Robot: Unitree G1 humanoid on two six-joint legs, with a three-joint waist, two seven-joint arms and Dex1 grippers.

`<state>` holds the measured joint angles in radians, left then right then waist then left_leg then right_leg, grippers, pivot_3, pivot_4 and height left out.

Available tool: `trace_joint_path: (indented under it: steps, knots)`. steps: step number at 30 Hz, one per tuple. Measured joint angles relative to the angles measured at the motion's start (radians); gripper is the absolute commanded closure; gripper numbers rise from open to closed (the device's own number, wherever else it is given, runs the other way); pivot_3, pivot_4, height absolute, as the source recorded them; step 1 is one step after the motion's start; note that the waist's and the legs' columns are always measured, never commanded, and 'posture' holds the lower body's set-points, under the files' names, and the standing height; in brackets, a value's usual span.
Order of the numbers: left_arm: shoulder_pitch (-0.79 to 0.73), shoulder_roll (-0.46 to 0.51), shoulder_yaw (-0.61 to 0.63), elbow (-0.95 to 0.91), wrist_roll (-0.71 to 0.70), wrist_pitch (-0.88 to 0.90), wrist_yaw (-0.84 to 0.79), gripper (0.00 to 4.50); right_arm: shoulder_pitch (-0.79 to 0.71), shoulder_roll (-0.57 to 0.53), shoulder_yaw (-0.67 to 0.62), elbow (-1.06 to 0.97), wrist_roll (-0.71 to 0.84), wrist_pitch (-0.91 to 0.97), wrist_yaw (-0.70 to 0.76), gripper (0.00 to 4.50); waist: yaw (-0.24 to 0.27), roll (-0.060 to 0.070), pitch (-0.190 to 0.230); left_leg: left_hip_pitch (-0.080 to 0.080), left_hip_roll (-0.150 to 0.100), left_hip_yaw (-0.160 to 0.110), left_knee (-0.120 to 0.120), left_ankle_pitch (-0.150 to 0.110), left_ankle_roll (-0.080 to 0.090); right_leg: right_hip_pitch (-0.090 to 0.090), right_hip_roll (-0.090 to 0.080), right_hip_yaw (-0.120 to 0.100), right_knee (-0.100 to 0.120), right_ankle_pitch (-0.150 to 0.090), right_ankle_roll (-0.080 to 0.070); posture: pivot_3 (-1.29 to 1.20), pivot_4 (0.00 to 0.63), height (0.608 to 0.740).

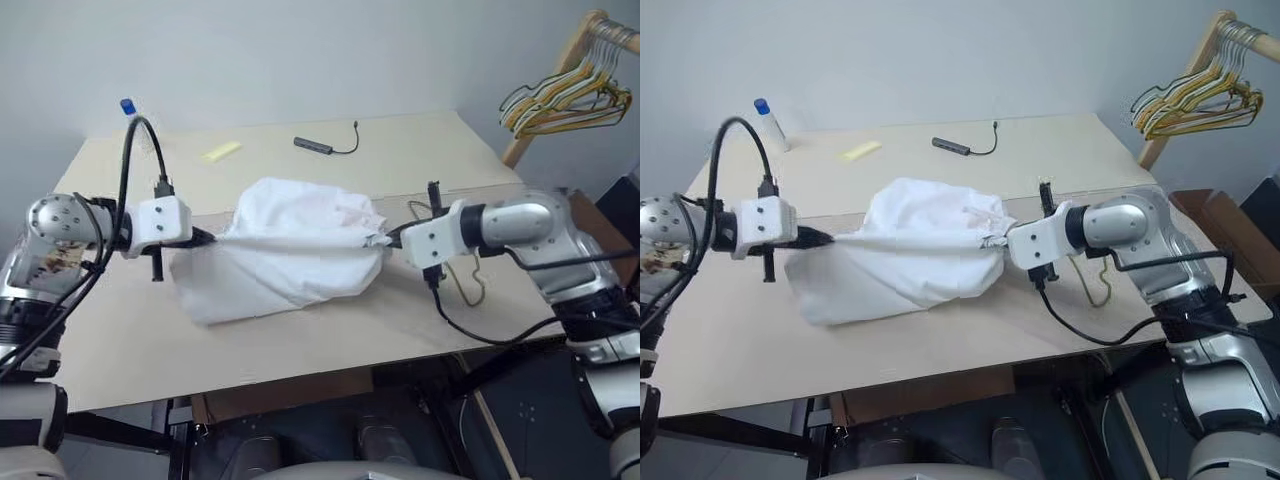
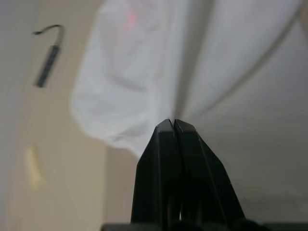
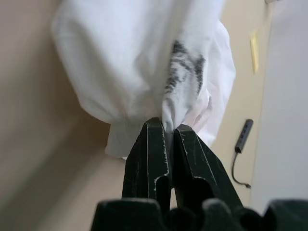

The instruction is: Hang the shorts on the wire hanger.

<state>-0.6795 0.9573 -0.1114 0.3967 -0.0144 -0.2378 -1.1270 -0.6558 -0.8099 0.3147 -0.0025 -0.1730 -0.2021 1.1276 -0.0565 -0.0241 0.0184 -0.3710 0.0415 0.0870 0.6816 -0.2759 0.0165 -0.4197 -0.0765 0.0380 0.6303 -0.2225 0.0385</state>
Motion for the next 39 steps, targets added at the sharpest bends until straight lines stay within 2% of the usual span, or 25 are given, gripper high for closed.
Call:
trace_joint_path:
  steps: [3,6,10,14,16,19,20,22,25,27,29,32,35,39]
  knots:
    - [-0.025,0.004,0.038,0.007,0.012,-0.020,0.044,4.47,0.036,-0.012,-0.014,-0.041,-0.001,0.039,-0.002,4.50,0.005,0.000,0.000,0.000,0.000,0.001,0.000,0.000,0.000,-0.001,0.000,0.001,0.000,0.000,0.001,-0.02,0.000,0.740]
    - [0.093,0.038,0.045,-0.079,-0.064,-0.012,-0.080,4.47,0.067,-0.034,-0.023,-0.066,0.009,0.066,0.010,4.50,-0.001,0.000,0.000,-0.001,0.001,0.003,-0.001,0.000,0.000,-0.003,0.000,0.002,0.000,-0.001,0.001,-0.03,0.000,0.740]
    - [0.254,0.102,0.040,-0.229,-0.187,0.056,-0.280,4.47,0.091,-0.074,-0.033,-0.090,0.097,0.060,0.089,4.50,-0.005,-0.001,0.001,-0.002,0.002,0.004,0.000,0.000,0.001,-0.004,0.001,0.002,0.000,-0.001,0.000,-0.03,0.000,0.740]
    - [0.279,0.148,0.046,-0.276,-0.223,0.076,-0.368,4.47,0.062,-0.064,-0.033,-0.056,0.168,0.055,0.157,4.50,-0.004,0.000,0.001,0.003,0.002,0.004,0.000,-0.001,0.001,0.001,0.000,0.001,0.000,-0.001,0.000,-0.02,0.000,0.740]
    - [0.243,0.105,0.042,-0.245,-0.204,0.083,-0.343,4.47,-0.016,-0.009,-0.028,0.048,0.174,0.055,0.158,4.50,-0.005,0.000,0.001,0.004,0.002,0.004,0.000,-0.001,0.001,0.002,0.001,0.001,0.000,-0.001,0.000,-0.02,0.000,0.740]
    - [0.109,-0.011,0.009,-0.135,-0.121,0.079,-0.232,4.47,-0.177,0.116,-0.011,0.243,0.132,0.059,0.091,4.50,-0.005,-0.001,0.000,0.004,0.002,0.003,0.000,0.000,0.001,0.003,0.002,0.001,0.000,0.000,0.000,0.00,0.000,0.740]
    - [0.030,-0.061,-0.006,-0.055,-0.066,0.085,-0.148,4.47,-0.250,0.168,-0.003,0.349,0.088,0.064,0.021,4.50,-0.006,-0.001,0.000,0.003,0.001,0.003,0.000,0.000,0.000,0.002,0.002,0.001,0.000,0.000,0.000,0.00,0.000,0.740]
    - [-0.164,-0.164,-0.043,0.158,0.073,0.115,0.079,4.47,-0.422,0.274,0.032,0.610,-0.032,0.083,-0.186,4.50,-0.007,-0.001,0.001,0.000,-0.001,0.001,0.001,0.001,-0.002,0.000,0.000,0.000,0.001,0.000,0.000,0.01,0.000,0.740]
    - [-0.414,-0.250,-0.069,0.413,0.209,0.124,0.378,4.47,-0.619,0.376,0.043,0.895,-0.139,0.097,-0.477,4.50,-0.011,-0.001,0.001,-0.006,-0.002,-0.002,-0.002,0.003,-0.005,-0.005,-0.001,-0.001,0.001,0.001,0.001,0.02,0.000,0.740]
    - [-0.631,-0.302,-0.070,0.644,0.284,0.114,0.679,4.47,-0.754,0.429,0.026,1.092,-0.179,0.092,-0.747,4.50,-0.011,-0.001,0.001,-0.016,-0.003,-0.003,-0.003,0.008,-0.013,-0.014,-0.002,-0.002,-0.001,0.001,0.002,0.02,0.000,0.740]
    - [-0.800,-0.323,-0.050,0.775,0.310,0.103,0.931,4.47,-0.838,0.455,-0.018,1.195,-0.179,0.059,-0.964,4.50,-0.013,-0.002,0.001,-0.026,-0.007,-0.003,-0.007,0.008,-0.014,-0.026,-0.005,-0.001,-0.001,0.000,0.003,0.02,0.000,0.740]
    - [-0.949,-0.324,-0.019,0.847,0.325,0.048,1.156,4.47,-0.897,0.469,-0.097,1.261,-0.157,-0.026,-1.165,4.50,-0.013,-0.001,0.001,-0.027,-0.010,-0.002,-0.015,0.008,-0.015,-0.032,-0.009,-0.001,-0.002,-0.001,0.005,0.01,0.000,0.740]
    - [-0.987,-0.322,-0.007,0.878,0.332,-0.017,1.257,4.47,-0.904,0.471,-0.137,1.269,-0.155,-0.154,-1.265,4.50,-0.014,-0.001,0.001,-0.027,-0.012,0.000,-0.017,0.008,-0.015,-0.032,-0.010,-0.002,-0.004,-0.002,0.006,-0.01,0.000,0.740]
    - [-0.922,-0.350,0.035,0.893,0.282,-0.077,1.105,4.47,-0.880,0.469,-0.130,1.278,-0.164,-0.214,-1.221,4.50,-0.017,-0.001,0.001,-0.025,-0.011,0.000,-0.011,0.009,-0.014,-0.024,-0.010,-0.004,-0.003,-0.002,0.007,-0.01,0.000,0.740]
